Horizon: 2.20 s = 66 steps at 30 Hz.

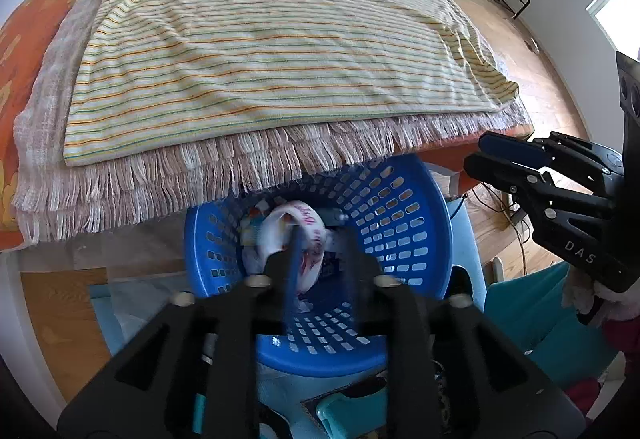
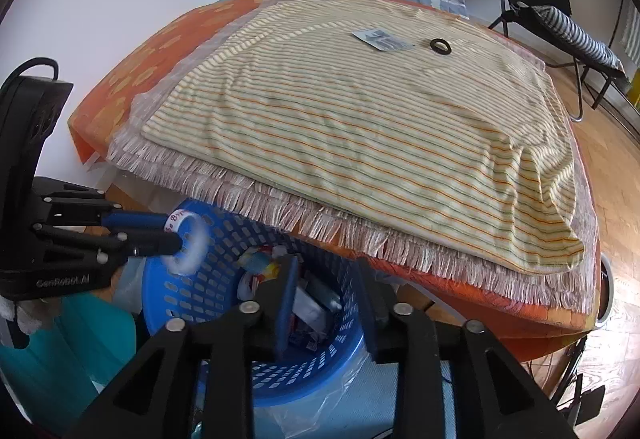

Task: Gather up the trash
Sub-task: 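Open both grippers to drop the ring and tube into the basket, then move both grippers back over the cloth toward the packet and hair tie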

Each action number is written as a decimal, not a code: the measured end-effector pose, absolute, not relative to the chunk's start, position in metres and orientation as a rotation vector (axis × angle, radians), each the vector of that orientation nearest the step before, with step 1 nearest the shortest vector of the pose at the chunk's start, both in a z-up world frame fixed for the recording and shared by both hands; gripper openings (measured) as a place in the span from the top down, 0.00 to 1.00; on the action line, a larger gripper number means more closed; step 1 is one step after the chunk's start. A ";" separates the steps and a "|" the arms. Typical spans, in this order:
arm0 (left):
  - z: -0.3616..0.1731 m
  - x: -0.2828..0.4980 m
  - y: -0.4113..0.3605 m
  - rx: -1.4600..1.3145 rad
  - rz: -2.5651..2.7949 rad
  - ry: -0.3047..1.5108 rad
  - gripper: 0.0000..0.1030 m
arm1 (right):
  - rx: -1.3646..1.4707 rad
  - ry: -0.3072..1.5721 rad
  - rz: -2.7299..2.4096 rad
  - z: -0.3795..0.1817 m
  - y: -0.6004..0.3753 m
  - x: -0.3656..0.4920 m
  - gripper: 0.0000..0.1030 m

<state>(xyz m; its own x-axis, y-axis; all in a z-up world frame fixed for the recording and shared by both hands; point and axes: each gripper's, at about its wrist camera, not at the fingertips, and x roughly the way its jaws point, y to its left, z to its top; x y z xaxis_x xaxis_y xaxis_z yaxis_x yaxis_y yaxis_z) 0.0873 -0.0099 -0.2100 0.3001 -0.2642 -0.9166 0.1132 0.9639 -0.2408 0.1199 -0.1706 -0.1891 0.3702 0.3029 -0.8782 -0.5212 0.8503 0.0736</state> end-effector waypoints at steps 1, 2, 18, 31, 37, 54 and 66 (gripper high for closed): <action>-0.210 0.087 -0.011 -0.139 -0.249 1.237 0.58 | -0.229 1.068 0.532 -0.189 -0.171 0.120 0.62; -0.209 0.087 -0.011 -0.138 -0.244 1.229 0.54 | -0.228 1.066 0.530 -0.188 -0.171 0.120 0.58; -0.207 0.088 -0.008 -0.116 -0.201 1.214 0.44 | -0.212 1.046 0.473 -0.182 -0.177 0.124 0.16; -0.198 0.091 -0.006 -0.088 -0.155 1.169 0.39 | -0.200 1.020 0.395 -0.173 -0.184 0.131 0.03; -0.190 0.092 -0.007 -0.075 -0.149 1.136 0.26 | -0.206 1.002 0.382 -0.165 -0.183 0.134 0.02; -0.149 0.117 0.003 -0.059 -0.125 1.027 0.26 | -0.156 0.940 0.334 -0.125 -0.188 0.156 0.00; -0.133 0.149 0.002 -0.030 -0.140 0.988 0.26 | -0.148 0.910 0.327 -0.108 -0.192 0.181 0.00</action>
